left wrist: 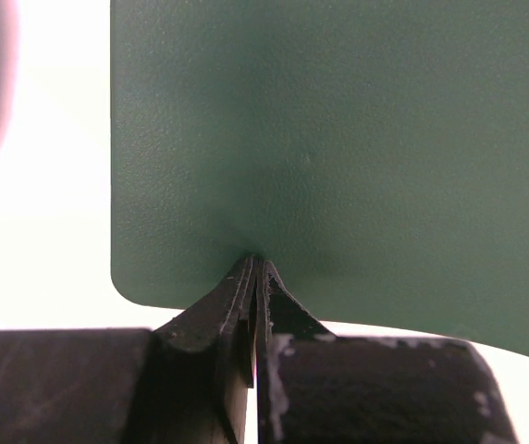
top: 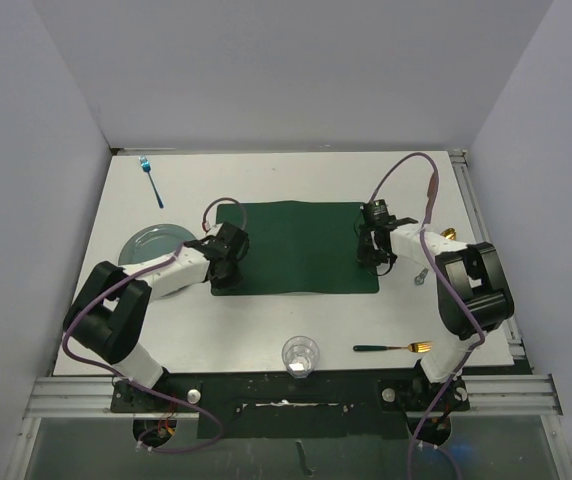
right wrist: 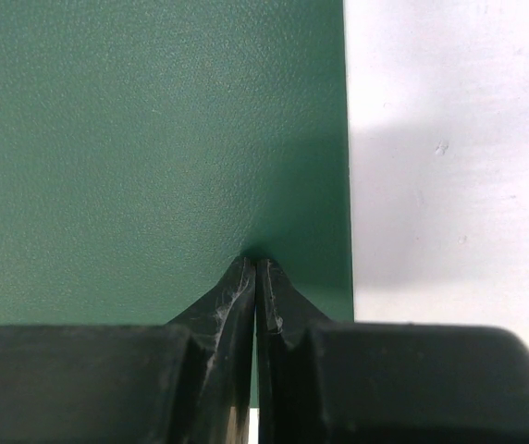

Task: Set the dinner table for one person
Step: Adjust the napkin at the center of the board.

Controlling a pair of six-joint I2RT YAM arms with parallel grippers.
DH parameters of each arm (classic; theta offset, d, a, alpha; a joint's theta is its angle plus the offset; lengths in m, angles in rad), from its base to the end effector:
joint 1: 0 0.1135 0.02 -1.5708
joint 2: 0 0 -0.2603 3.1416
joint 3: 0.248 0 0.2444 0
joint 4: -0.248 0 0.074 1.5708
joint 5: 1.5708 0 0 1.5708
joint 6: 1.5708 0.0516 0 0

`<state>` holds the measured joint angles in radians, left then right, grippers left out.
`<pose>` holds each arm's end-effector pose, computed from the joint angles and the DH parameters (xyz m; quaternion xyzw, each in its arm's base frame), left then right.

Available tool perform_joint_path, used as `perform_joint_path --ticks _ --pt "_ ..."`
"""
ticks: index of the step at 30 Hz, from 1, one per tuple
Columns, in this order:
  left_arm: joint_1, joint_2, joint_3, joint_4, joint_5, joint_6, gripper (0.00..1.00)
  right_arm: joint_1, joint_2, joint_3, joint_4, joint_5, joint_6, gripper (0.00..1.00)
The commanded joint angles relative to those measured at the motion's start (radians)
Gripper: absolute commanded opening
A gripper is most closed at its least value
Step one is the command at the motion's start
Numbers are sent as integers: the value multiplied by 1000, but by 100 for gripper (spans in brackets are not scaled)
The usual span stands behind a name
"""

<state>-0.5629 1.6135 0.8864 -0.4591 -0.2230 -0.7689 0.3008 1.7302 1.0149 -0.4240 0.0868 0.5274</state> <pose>0.2553 -0.1476 0.1457 -0.1214 0.9681 -0.0315 0.2168 0.3184 0.0941 0.1465 0.1196 0.9686 0.0473 0.2129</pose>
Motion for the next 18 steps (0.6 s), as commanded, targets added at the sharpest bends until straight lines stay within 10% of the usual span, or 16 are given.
perform_joint_path --ticks 1,13,18 --pt "-16 -23 -4 3 39 6 0 1 27 13 -5 14 -15 1" --pt "-16 -4 63 -75 -42 8 0 0 -75 10 -81 60 -34 4" --pt "-16 -62 102 -111 -73 0 2 -1 -129 48 -127 85 -64 23"
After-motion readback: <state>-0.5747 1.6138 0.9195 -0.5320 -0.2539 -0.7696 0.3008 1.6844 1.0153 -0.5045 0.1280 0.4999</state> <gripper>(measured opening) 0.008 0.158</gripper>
